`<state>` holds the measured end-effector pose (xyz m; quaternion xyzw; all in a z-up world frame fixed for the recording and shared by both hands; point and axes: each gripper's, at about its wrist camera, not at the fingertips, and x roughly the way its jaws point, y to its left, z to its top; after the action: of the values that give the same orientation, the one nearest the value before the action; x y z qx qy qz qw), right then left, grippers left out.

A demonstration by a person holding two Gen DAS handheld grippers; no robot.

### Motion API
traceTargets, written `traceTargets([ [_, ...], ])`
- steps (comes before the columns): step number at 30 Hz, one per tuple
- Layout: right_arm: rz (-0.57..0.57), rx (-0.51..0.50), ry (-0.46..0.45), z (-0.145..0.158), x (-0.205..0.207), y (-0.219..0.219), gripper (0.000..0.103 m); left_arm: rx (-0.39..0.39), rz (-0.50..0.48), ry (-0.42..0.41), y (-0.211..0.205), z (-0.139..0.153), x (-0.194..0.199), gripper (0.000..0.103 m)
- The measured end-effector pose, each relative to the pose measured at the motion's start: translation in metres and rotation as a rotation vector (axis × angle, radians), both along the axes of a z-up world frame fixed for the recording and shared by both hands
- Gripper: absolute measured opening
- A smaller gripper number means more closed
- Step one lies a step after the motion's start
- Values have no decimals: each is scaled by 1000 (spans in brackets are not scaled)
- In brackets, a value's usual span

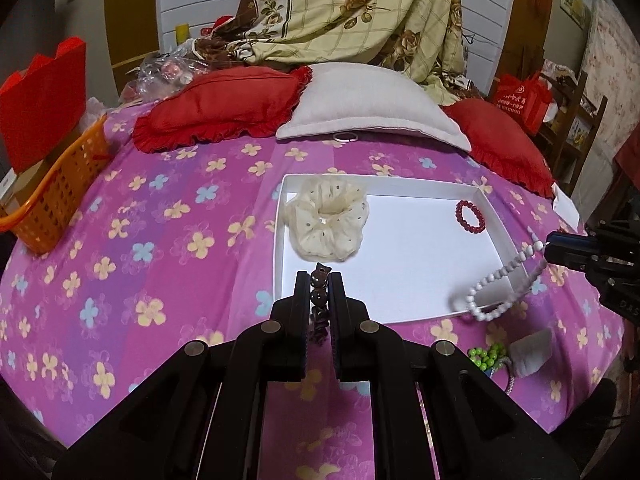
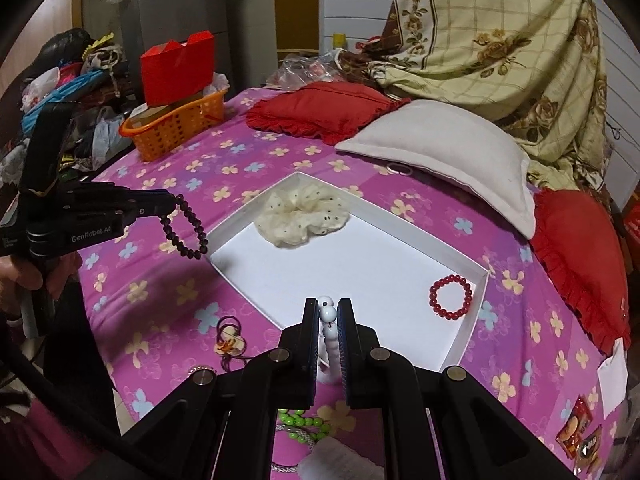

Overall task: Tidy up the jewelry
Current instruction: 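Lower both bracelets into the white tray and open both tools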

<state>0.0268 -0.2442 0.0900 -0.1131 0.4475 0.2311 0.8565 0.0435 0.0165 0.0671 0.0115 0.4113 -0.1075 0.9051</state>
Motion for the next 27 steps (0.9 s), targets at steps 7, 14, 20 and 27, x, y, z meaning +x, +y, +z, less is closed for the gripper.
traceTargets([
  [7,-28,4,-3,-2,13,-6,8,20,-7,-6,-13,1,14,7],
  [14,-47,23,2,-4,34,-5,8,11,-16,-5,-24,2,31,7],
  [20,-52,41,21,-15,57,4,8,-10,-26,15,-34,-7,45,7],
  [27,-55,54,61,-39,91,22,8,-50,0,81,-30,-38,64,7],
])
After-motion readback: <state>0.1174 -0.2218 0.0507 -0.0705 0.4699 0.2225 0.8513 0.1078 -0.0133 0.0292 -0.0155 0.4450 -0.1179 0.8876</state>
